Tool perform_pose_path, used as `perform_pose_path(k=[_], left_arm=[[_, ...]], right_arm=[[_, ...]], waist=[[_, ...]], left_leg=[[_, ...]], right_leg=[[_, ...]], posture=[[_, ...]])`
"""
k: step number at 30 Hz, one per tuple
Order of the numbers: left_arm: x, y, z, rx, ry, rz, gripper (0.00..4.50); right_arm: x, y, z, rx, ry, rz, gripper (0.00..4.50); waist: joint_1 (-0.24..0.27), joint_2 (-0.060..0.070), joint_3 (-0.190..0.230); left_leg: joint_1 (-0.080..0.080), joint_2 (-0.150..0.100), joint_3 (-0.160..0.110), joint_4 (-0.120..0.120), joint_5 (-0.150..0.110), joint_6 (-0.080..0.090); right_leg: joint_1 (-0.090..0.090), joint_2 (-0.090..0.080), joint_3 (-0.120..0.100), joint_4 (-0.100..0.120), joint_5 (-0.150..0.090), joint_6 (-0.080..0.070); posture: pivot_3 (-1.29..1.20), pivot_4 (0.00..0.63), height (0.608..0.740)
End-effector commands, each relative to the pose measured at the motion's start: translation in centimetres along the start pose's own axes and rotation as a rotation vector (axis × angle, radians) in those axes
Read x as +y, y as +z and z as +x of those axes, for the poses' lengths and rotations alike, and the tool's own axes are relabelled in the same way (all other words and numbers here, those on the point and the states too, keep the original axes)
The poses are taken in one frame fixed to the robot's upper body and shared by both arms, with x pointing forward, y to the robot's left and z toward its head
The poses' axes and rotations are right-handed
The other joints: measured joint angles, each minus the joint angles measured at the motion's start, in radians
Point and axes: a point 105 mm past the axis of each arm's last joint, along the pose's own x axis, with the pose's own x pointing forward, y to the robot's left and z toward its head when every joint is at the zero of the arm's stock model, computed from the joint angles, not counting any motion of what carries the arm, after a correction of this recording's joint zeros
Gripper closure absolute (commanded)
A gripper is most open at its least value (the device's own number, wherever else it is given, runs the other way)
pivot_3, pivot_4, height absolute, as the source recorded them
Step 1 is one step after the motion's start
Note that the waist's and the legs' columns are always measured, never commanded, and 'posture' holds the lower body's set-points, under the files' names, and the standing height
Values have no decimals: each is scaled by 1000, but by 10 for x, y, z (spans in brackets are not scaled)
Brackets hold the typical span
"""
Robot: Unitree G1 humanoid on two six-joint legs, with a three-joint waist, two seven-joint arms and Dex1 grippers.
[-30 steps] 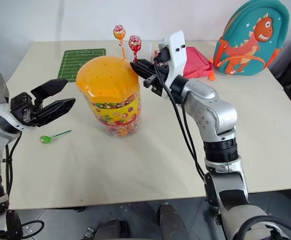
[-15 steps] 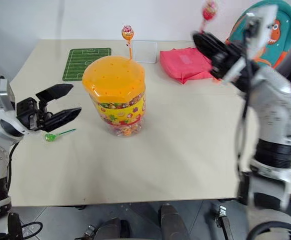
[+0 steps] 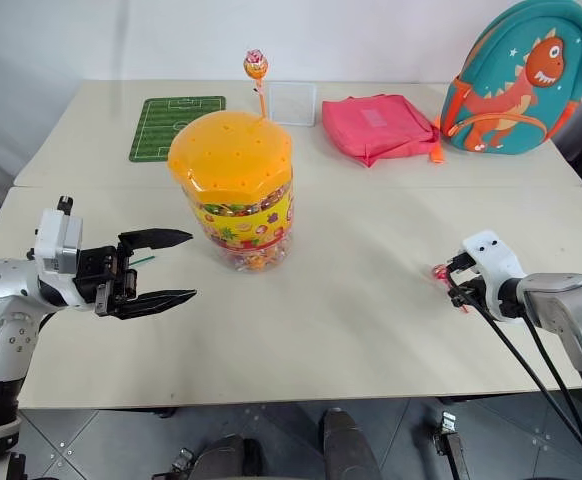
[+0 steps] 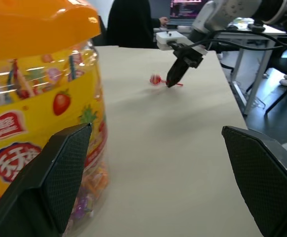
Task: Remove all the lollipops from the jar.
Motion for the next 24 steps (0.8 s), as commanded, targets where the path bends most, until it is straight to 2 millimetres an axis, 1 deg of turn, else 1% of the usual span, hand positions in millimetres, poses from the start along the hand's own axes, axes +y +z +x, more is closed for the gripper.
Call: perform_pose_path(k=[1,3,4,5,6,7,8,9,10,11,13,15,16,17,19,20,22,24], left_arm=[[-2,11,-3,-18,16,32,0],[1,12,-9,-16,49,23,0],[1,12,-11,-14,61,21,0],[2,12,-15,-13,75,14,0],[5,14,-20,-24,109,5,0],[7,15,-24,-33,133,-1,0],[11,15,-30,-42,175,-6,0],[13,15,-34,-48,202,-9,0],[16,16,-39,-72,235,-15,0],[22,21,-43,-122,287,-20,0],[28,28,-47,-190,340,-31,0],[34,35,-50,-245,389,-34,0],[36,37,-50,-266,404,-39,0],[37,39,-51,-280,421,-39,0],[38,39,-50,-282,428,-45,0],[38,38,-50,-273,426,-45,0],[37,37,-48,-266,423,-48,0],[35,35,-47,-262,422,-52,0]], right_arm=[[-1,9,-9,-56,13,-15,2573],[-4,23,-24,-145,44,-89,1951],[-5,27,-30,-170,58,-118,1589],[-6,35,-38,-222,68,-179,1303],[0,47,-53,-294,145,-257,1303],[6,53,-63,-340,202,-320,1303],[14,68,-77,-431,265,-377,1303],[19,76,-85,-490,304,-409,1303],[23,91,-90,-573,325,-385,1303],[35,113,-93,-702,383,-351,1303],[56,143,-90,-832,469,-294,1303],[76,167,-85,-926,514,-294,1303],[83,181,-82,-963,522,-270,1303],[90,200,-78,-1011,532,-225,1303],[101,230,-70,-1040,540,-149,1303],[107,240,-67,-1045,545,-136,1303],[119,254,-60,-1027,554,-127,1303],[136,270,-55,-1015,587,-101,1303]], waist=[[5,0,0],[10,0,0],[12,1,1],[14,1,1],[15,1,1],[17,2,1],[18,2,1],[16,2,1],[13,2,1],[8,1,1],[4,0,0],[7,1,0],[7,1,0],[7,1,1],[1,1,1],[-1,1,1],[-2,1,1],[-9,1,1]], left_leg=[[0,0,0,0,0,0],[0,0,0,0,0,0],[0,0,0,0,0,0],[0,-1,0,0,0,0],[0,-1,0,0,0,0],[0,-1,1,0,0,0],[0,-3,1,0,0,0],[0,-4,0,0,0,1],[1,-3,0,1,0,1],[1,-2,1,1,0,1],[2,1,2,2,0,0],[2,3,1,3,0,-1],[2,3,0,3,0,-2],[2,3,0,3,1,-2],[1,3,1,3,1,-3],[1,3,2,3,1,-3],[-1,3,1,3,1,-3],[-1,3,0,1,1,-3]], right_leg=[[0,0,0,0,0,0],[0,0,0,0,0,0],[0,1,0,0,0,0],[0,1,0,0,0,0],[0,0,0,0,0,0],[0,0,0,-1,0,0],[0,1,0,-1,0,0],[1,1,0,-1,0,0],[1,2,0,-1,0,0],[2,3,0,-1,1,0],[2,6,1,-1,3,-3],[1,8,1,1,4,-4],[1,8,0,1,4,-4],[0,7,0,3,4,-4],[-2,6,0,6,4,-4],[-5,5,0,9,4,-4],[-10,3,-4,16,4,-4],[-11,-1,-7,19,4,-4]], posture=[[0,150,740],[0,150,740],[0,150,740],[0,150,740],[0,150,740],[0,150,740],[0,150,740],[0,150,740],[0,150,740],[0,150,740],[0,150,740],[0,150,740],[0,150,740],[0,150,740],[0,150,740],[0,150,740],[0,150,740],[0,150,740]])
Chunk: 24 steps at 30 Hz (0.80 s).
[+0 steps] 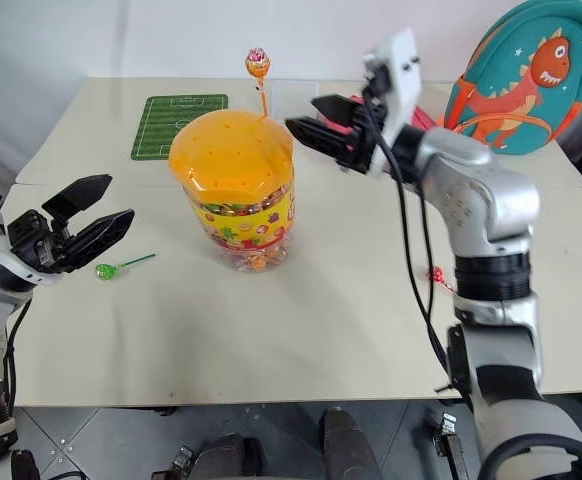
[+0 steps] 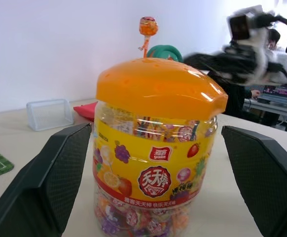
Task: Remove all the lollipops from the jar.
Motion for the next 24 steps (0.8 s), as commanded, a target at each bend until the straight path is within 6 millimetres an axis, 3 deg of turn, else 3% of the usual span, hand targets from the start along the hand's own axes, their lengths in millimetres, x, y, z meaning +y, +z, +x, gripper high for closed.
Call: perform_pose_path(k=[1,7,12,16,19,24], left_arm=[[-7,7,2,-15,-20,30,0],[-12,4,3,-14,-23,28,0],[-13,3,5,-19,-26,23,0],[-14,3,8,-24,-30,22,0],[-15,3,8,-26,-30,20,0],[-15,2,8,-26,-28,17,0]], right_arm=[[2,7,26,-10,-19,23,1303],[9,7,56,-2,-18,37,1303],[25,8,80,-8,31,30,1303],[24,8,89,-19,14,35,1303],[25,9,90,-32,26,46,1910],[28,13,89,-47,56,53,3507]], waist=[[-15,0,0],[-46,0,0],[-72,0,0],[-95,0,0],[-98,0,0],[-98,0,0]], left_leg=[[0,0,1,-1,0,0],[-3,-2,-1,0,0,1],[-3,-1,-3,-1,0,1],[-3,-1,-4,-1,1,0],[-3,-1,-4,-2,1,0],[-3,-1,-4,-2,1,0]], right_leg=[[0,-4,-1,0,0,0],[-1,-9,-21,1,0,0],[-1,-10,-23,2,0,0],[-1,-10,-24,2,0,0],[-1,-10,-25,3,0,0],[-1,-10,-25,3,0,0]], posture=[[0,150,740],[0,150,740],[0,150,740],[0,150,740],[0,150,740],[0,150,740]])
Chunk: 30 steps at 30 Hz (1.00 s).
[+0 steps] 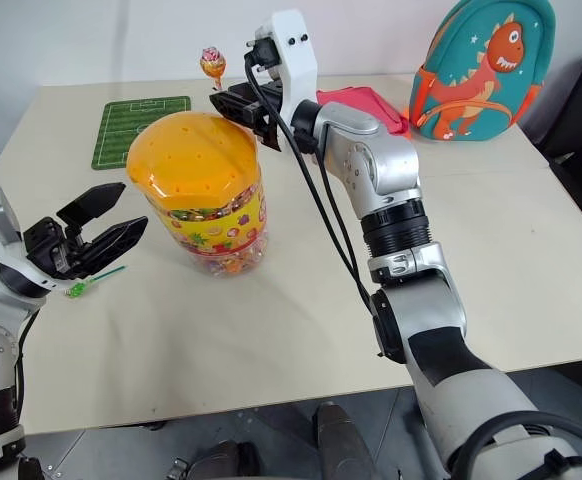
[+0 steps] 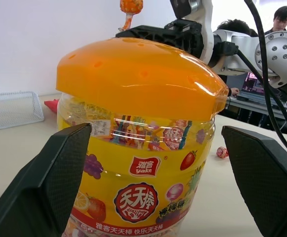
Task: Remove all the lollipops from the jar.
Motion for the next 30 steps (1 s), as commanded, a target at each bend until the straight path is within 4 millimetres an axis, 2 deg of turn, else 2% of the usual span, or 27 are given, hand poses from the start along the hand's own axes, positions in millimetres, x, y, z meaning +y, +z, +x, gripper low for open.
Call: perform_pose_path(k=[1,3,6,8,10,12,15,17,19,20,23,24,27,28,30], left_arm=[[-6,10,3,-27,-28,33,0],[-6,10,3,-29,-30,34,0],[-5,12,4,-34,-38,35,0],[-6,12,5,-37,-47,35,0],[-6,11,7,-36,-59,30,0],[-8,9,8,-28,-77,29,0],[-22,-1,11,59,-179,68,0],[-33,-7,12,109,-244,92,0],[-43,-14,11,161,-315,108,0],[-48,-17,11,181,-348,109,0],[-60,-27,7,242,-438,115,0],[-63,-31,6,260,-459,118,0],[-64,-34,8,253,-469,114,0],[-64,-34,9,250,-469,114,0],[-64,-35,11,250,-470,115,0]], right_arm=[[9,23,-1,-70,46,-23,3874],[8,28,-4,-96,50,-23,4463],[8,54,-16,-221,97,-15,4463],[1,81,-31,-360,93,9,4463],[-12,104,-50,-467,59,25,4463],[-19,117,-67,-527,39,-10,4463],[-42,113,-111,-389,-52,-107,4463],[-58,94,-138,-192,-150,-155,4463],[-77,65,-174,43,-277,-177,4463],[-85,49,-193,162,-342,-141,4463],[-101,-11,-262,567,-531,-177,4463],[-101,-28,-282,684,-554,-204,4463],[-92,-72,-333,896,-630,-96,4463],[-89,-83,-344,954,-644,-100,4463],[-84,-94,-354,1019,-644,-127,4463]], waist=[[0,0,0],[0,0,0],[2,0,0],[3,0,0],[3,0,0],[4,0,0],[11,0,0],[19,0,0],[29,0,0],[33,0,0],[45,1,0],[50,2,0],[62,4,0],[65,4,0],[68,5,0]], left_leg=[[0,0,0,0,0,0],[0,0,0,0,0,0],[0,0,0,0,0,0],[0,-1,-1,0,0,0],[-1,-1,-1,0,0,0],[-2,-1,-3,0,0,0],[-4,-2,-5,1,0,0],[-8,-2,-10,2,0,0],[-9,-2,-9,1,0,1],[-9,-2,-8,0,0,1],[-9,-1,-6,0,0,1],[-8,-2,-6,1,0,1],[-6,-3,0,1,0,0],[-6,-4,2,2,1,1],[-5,-5,3,2,2,2]], right_leg=[[0,0,0,0,0,0],[0,0,0,0,0,0],[0,0,0,0,0,0],[0,0,-1,0,0,0],[0,0,-2,0,0,0],[0,0,-3,0,0,0],[0,0,-3,-1,0,0],[0,-1,-4,-3,0,0],[0,-1,-3,-5,0,0],[0,-1,-3,-7,0,0],[0,0,-1,-8,0,0],[0,0,0,-9,0,0],[0,3,3,-14,0,-1],[0,4,5,-14,0,-1],[0,4,7,-14,0,-1]], posture=[[0,150,740],[0,150,740],[0,150,740],[0,150,740],[0,150,740],[0,150,740],[0,150,740],[0,150,740],[0,150,740],[0,150,740],[0,150,740],[0,150,740],[0,150,740],[0,150,740],[0,150,740]])
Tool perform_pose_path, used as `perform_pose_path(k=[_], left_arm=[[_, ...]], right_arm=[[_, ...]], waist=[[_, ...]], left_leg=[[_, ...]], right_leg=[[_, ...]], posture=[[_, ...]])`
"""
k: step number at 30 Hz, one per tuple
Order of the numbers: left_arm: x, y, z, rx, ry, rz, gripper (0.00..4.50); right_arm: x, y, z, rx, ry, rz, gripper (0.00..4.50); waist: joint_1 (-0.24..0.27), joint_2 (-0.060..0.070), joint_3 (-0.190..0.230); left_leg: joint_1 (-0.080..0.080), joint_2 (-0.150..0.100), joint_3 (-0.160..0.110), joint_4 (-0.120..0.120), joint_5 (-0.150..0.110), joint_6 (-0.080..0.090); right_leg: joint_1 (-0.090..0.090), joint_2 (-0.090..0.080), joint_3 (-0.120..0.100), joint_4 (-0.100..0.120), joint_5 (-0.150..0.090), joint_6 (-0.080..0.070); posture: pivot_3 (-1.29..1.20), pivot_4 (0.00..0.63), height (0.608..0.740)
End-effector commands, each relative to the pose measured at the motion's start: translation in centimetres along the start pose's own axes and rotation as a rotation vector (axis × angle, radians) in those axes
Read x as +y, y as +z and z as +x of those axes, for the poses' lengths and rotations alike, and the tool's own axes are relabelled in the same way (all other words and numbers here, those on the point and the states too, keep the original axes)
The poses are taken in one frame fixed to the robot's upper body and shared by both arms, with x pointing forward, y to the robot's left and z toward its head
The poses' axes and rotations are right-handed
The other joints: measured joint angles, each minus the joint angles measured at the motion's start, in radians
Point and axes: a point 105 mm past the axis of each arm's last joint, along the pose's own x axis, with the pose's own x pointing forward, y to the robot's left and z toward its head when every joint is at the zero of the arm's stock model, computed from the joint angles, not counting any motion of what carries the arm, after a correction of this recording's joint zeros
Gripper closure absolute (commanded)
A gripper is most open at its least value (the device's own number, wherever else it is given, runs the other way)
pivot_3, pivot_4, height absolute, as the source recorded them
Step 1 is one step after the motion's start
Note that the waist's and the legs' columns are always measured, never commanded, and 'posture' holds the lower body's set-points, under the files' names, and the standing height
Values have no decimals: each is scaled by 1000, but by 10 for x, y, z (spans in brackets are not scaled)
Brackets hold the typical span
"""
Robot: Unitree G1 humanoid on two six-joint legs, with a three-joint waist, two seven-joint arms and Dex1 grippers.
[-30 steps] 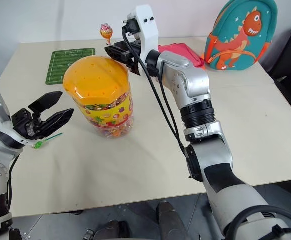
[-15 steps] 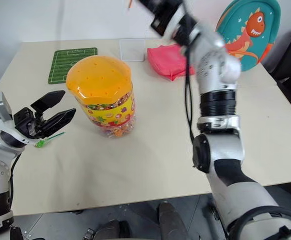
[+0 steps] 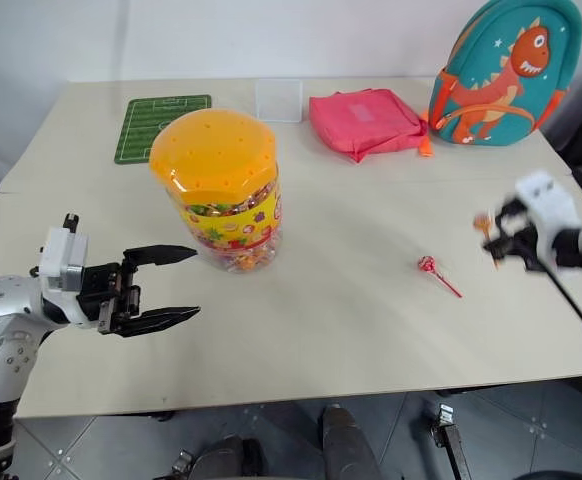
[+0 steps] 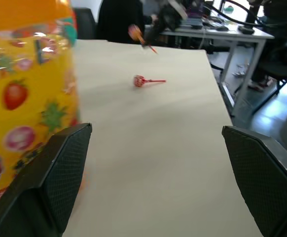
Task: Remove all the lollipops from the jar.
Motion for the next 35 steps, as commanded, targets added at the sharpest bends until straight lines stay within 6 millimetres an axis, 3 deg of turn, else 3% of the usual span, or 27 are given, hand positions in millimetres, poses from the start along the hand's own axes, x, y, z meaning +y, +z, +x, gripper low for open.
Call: perform_pose_path(k=[1,7,17,21,24,27,29,32,35], left_arm=[[0,5,2,-9,-9,44,0],[1,1,4,-6,-27,20,0],[14,-9,-17,46,60,-29,0],[23,-22,-34,118,162,-50,0],[25,-33,-45,184,212,-55,0],[25,-43,-60,239,281,-55,0],[23,-50,-66,267,324,-39,0],[18,-59,-69,282,379,-29,0],[17,-64,-70,277,466,11,0]], right_arm=[[-3,1,-14,5,-73,-103,4463],[5,-14,6,-26,-56,-39,4463],[7,-10,-1,-85,-40,-48,1290],[17,-4,-19,-199,31,-154,18],[31,5,-34,-355,104,-292,18],[64,31,-55,-689,225,-356,18],[99,43,-53,-827,341,-312,18],[164,23,-28,-803,527,-440,18],[188,3,-7,-791,586,-466,18]], waist=[[3,1,0],[24,1,0],[62,1,0],[74,1,0],[78,1,0],[76,0,-1],[76,0,-1],[77,0,-1],[87,0,-1]], left_leg=[[0,0,1,0,0,1],[0,0,2,4,0,1],[-3,-2,2,9,-1,3],[-4,-3,2,9,-1,3],[-3,-3,2,9,-1,3],[-2,-3,3,10,-1,3],[1,-1,3,9,-2,3],[3,1,2,9,-3,1],[3,0,1,10,-4,3]], right_leg=[[0,0,1,0,0,0],[0,1,2,1,0,0],[0,-1,0,1,0,1],[0,0,0,1,0,1],[0,0,-1,1,0,1],[6,1,-4,-3,0,1],[10,2,-5,-4,1,1],[12,2,-6,-3,1,0],[12,1,-8,-4,1,0]], posture=[[0,150,740],[0,150,740],[0,150,740],[0,150,740],[0,150,740],[0,150,740],[0,150,740],[0,150,740],[0,150,740]])
